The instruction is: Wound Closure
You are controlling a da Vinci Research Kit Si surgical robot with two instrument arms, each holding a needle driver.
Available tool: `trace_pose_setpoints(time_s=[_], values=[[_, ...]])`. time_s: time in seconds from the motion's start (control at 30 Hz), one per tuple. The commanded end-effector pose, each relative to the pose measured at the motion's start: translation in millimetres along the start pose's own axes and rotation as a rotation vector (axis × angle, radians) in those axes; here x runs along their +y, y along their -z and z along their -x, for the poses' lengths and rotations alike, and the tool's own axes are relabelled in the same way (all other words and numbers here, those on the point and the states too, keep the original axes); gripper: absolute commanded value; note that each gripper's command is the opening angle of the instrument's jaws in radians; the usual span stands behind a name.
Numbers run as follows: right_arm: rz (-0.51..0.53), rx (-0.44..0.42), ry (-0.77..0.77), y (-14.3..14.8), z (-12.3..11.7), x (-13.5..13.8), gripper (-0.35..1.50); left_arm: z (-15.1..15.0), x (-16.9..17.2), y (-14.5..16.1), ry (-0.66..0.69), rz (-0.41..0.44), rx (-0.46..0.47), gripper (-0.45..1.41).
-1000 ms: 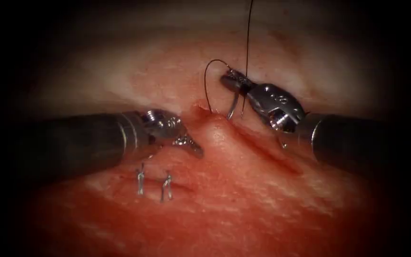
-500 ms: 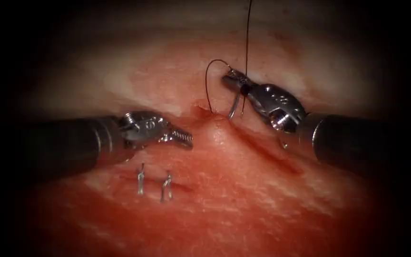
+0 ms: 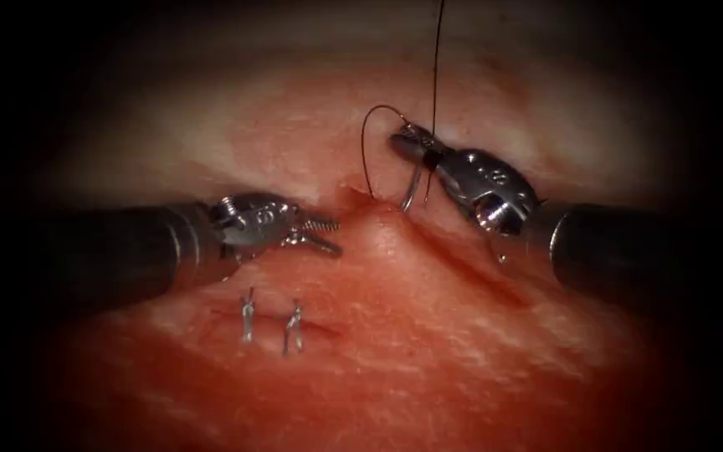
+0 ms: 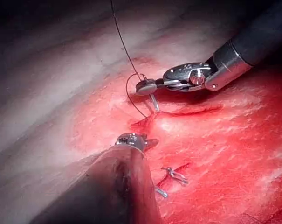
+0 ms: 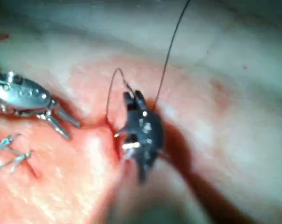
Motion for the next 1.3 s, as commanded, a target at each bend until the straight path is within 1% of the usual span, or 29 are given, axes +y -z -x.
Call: trace_pose_setpoints(time_s=[0.03,0.1,0.2,0.4,0.6,0.77,1.1,1.3], values=[[-0.003,0.000,-0.009,-1.0,0.0,-0.3,-0.35,0.6,-0.1,-1.4,0.005,0.014,-0.003,-0.05],[-0.001,0.001,-0.023,-1.1,-0.2,-0.3,-0.35,1.3,-0.3,-2.2,0.010,0.027,-0.003,-0.05],[0.003,-0.002,-0.036,-1.2,-0.5,-0.2,-0.35,1.3,-0.4,-2.8,0.021,0.038,-0.001,-0.05],[0.008,0.001,-0.046,-1.5,-0.9,-0.1,-0.35,0.8,-0.3,-2.6,0.055,0.039,0.000,-0.08],[-0.002,-0.010,-0.047,-1.7,-0.4,-1.1,-0.35,0.5,-0.2,-2.3,0.058,0.046,0.000,-0.06],[-0.003,-0.026,-0.065,-1.7,0.0,-1.1,-0.35,0.2,-0.1,-2.0,0.062,0.049,-0.001,-0.06],[-0.005,-0.069,-0.217,-1.0,0.5,-1.8,-0.35,0.0,0.0,-2.0,0.063,0.049,0.000,-0.08],[-0.004,-0.076,-0.336,-0.7,0.5,-2.2,-0.35,0.2,-0.2,-2.2,0.061,0.048,0.000,-0.10]])
